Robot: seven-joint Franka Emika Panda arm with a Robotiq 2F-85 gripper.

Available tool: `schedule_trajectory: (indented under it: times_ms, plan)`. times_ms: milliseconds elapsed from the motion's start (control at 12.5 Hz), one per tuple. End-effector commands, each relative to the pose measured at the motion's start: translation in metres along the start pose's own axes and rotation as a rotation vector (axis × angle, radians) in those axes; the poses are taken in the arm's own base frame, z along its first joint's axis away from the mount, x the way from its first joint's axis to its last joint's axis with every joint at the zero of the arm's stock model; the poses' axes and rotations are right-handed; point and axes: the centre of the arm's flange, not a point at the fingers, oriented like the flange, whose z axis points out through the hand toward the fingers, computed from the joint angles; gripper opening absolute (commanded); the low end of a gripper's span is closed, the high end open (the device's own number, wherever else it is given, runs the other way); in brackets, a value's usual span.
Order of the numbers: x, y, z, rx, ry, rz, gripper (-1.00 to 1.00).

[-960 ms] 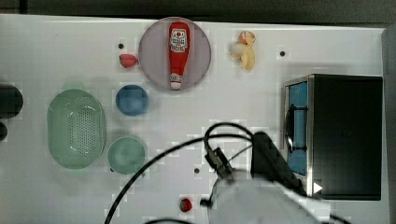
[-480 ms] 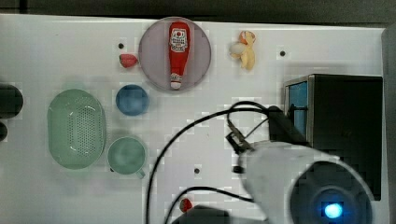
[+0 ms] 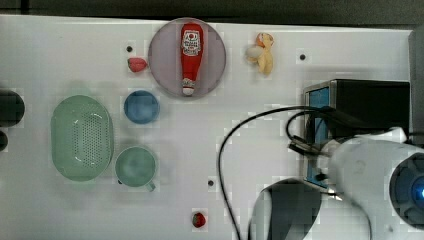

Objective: Flap open oven.

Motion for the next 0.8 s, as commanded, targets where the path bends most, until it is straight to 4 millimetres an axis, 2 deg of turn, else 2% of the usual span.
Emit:
schedule_trajectory:
  times_ms: [80,400,640,800]
  plan:
    - [0.012,0.025,0.035,-0.013,0.028,-0.291,-0.65]
    - [0.027,0.044,0.088,-0.072,0.054,-0.305,-0.65]
    - [0.025,0.047,0.130,-0.102,0.047,-0.316,-0.65]
    - [0.024,0.051,0.151,-0.115,0.060,-0.312,-0.65]
